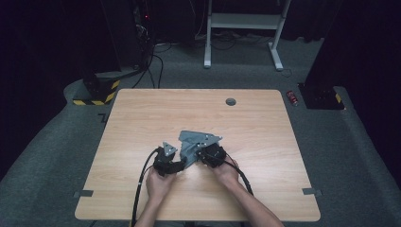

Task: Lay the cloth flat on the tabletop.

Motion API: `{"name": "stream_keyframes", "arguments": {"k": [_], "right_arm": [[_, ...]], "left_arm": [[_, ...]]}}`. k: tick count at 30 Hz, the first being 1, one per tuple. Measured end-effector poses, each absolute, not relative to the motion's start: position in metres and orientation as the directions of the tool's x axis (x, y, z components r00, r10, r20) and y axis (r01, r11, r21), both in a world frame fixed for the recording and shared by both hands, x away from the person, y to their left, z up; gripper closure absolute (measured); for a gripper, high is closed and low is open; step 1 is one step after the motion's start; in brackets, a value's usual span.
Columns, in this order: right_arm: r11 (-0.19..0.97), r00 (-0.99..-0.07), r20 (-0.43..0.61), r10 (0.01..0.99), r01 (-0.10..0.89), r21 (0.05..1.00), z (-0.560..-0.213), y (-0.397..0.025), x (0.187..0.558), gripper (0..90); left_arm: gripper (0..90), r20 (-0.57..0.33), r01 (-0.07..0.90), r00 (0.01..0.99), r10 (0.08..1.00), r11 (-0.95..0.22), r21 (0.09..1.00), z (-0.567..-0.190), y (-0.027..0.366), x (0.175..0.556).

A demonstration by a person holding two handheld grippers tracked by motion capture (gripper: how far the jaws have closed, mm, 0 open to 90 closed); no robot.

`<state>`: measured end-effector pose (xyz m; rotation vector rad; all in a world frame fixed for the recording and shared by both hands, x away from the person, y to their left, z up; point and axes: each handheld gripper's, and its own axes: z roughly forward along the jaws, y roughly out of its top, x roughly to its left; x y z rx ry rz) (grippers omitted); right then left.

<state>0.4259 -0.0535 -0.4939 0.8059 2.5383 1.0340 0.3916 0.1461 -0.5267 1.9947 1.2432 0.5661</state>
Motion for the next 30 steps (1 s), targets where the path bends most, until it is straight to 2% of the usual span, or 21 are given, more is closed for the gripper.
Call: {"name": "stream_keyframes", "arguments": {"k": [4,11,15,20,26,30], "right_arm": [[0.558,-0.782,-0.048,0.621,0.399,0.728,-0.484,-0.063,0.43,88.5],[0.479,-0.667,-0.063,0.742,0.462,0.747,-0.466,-0.097,0.455,88.8],[0.388,-0.577,-0.008,0.817,0.539,0.747,-0.471,-0.124,0.471,88.8],[0.337,-0.472,-0.005,0.881,0.622,0.707,-0.484,-0.151,0.486,88.4],[0.343,-0.464,-0.003,0.886,0.651,0.677,-0.492,-0.156,0.487,82.7],[0.348,-0.505,-0.002,0.863,0.591,0.727,-0.481,-0.151,0.468,73.6]], "left_arm": [[35.6,-0.003,0.587,0.441,0.897,-0.286,0.757,-0.527,0.146,0.392],[35.5,-0.003,0.587,0.441,0.897,-0.286,0.757,-0.527,0.146,0.392],[35.5,-0.002,0.587,0.442,0.897,-0.287,0.757,-0.527,0.146,0.392],[35.5,-0.002,0.587,0.441,0.897,-0.286,0.758,-0.527,0.146,0.392],[35.5,-0.002,0.587,0.441,0.898,-0.286,0.758,-0.527,0.146,0.392],[35.5,-0.002,0.586,0.44,0.898,-0.286,0.758,-0.527,0.146,0.392]]}}
